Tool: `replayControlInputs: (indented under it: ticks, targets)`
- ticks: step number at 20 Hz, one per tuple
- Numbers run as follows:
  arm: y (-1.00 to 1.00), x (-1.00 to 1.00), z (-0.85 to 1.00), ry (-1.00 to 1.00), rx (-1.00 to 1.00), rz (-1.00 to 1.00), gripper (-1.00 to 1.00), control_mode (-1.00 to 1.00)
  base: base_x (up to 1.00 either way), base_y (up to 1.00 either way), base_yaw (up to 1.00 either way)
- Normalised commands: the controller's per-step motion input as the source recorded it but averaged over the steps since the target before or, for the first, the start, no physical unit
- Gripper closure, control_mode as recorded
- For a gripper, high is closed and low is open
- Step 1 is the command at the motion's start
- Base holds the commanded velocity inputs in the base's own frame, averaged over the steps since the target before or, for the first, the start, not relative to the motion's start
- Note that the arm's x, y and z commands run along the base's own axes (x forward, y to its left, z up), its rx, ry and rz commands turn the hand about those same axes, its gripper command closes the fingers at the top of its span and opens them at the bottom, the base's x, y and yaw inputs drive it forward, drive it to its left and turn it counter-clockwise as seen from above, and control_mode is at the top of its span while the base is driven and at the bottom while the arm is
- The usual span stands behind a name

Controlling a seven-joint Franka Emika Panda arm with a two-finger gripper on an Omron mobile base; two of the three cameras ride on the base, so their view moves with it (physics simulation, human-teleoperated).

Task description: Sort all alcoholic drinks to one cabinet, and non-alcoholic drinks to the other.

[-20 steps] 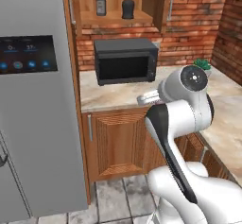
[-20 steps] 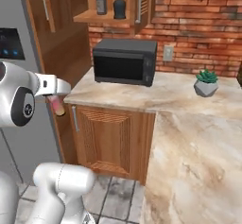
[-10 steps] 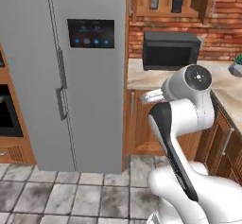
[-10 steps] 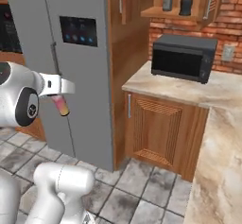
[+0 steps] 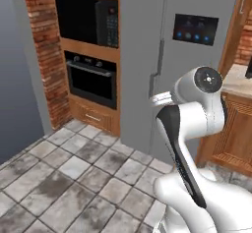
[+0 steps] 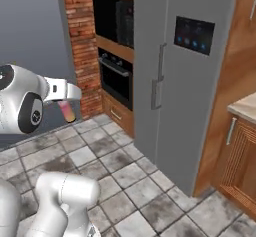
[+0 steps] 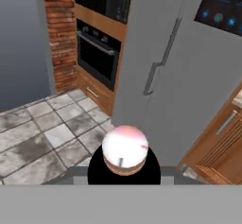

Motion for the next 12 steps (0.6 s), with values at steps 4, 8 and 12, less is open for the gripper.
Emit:
replayControlInputs:
  ticks: [4, 8, 12]
  targets:
    - [0.00, 0.00, 0.00, 0.00, 0.00, 0.00, 1.00, 1.00, -0.30, 0.31, 0.79]
    - [0.00, 0.00, 0.00, 0.00, 0.00, 0.00, 1.00, 1.00, -0.28, 0.11, 0.74]
    - [0.00, 0.00, 0.00, 0.00, 0.00, 0.00, 1.00, 1.00, -0.21, 0.17, 0.66]
